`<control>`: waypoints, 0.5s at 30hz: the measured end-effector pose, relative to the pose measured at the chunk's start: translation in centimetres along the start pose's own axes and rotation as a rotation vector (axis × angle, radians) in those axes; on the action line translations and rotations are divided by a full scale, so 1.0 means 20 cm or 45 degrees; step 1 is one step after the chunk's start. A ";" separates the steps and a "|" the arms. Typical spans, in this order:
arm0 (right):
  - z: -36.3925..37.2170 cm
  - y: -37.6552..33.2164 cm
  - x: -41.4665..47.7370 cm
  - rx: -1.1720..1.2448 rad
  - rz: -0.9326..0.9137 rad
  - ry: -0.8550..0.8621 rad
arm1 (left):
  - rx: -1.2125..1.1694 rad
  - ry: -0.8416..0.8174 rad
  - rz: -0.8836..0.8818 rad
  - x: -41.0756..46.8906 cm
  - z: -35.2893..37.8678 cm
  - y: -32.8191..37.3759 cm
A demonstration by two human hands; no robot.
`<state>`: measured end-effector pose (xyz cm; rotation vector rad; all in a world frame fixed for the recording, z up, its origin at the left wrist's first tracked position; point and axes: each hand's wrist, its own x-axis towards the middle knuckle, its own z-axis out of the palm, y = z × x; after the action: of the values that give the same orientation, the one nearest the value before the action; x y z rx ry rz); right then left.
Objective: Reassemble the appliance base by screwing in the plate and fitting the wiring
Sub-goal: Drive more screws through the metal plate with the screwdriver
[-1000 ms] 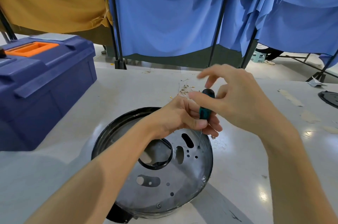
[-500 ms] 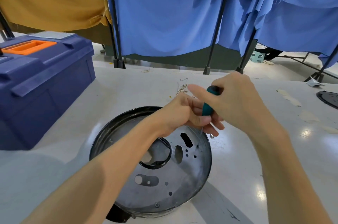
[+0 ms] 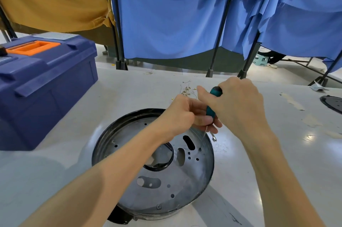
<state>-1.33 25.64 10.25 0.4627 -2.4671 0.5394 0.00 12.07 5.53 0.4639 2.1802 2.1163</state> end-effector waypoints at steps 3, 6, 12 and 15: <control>-0.05 0.05 0.01 0.299 -0.072 -0.202 | -0.051 -0.074 -0.004 0.00 -0.03 -0.01; -0.12 0.08 0.03 0.706 -0.145 -0.412 | -0.129 -0.125 -0.023 -0.01 -0.06 -0.02; -0.12 0.05 0.01 0.787 -0.149 -0.373 | -0.164 -0.098 -0.006 -0.03 -0.07 -0.03; -0.07 0.03 0.03 0.507 -0.045 -0.178 | -0.114 -0.007 0.005 -0.02 -0.03 -0.03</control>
<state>-1.37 26.63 11.45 0.7197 -2.4774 1.0218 0.09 11.37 4.94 0.4666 2.0733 2.2006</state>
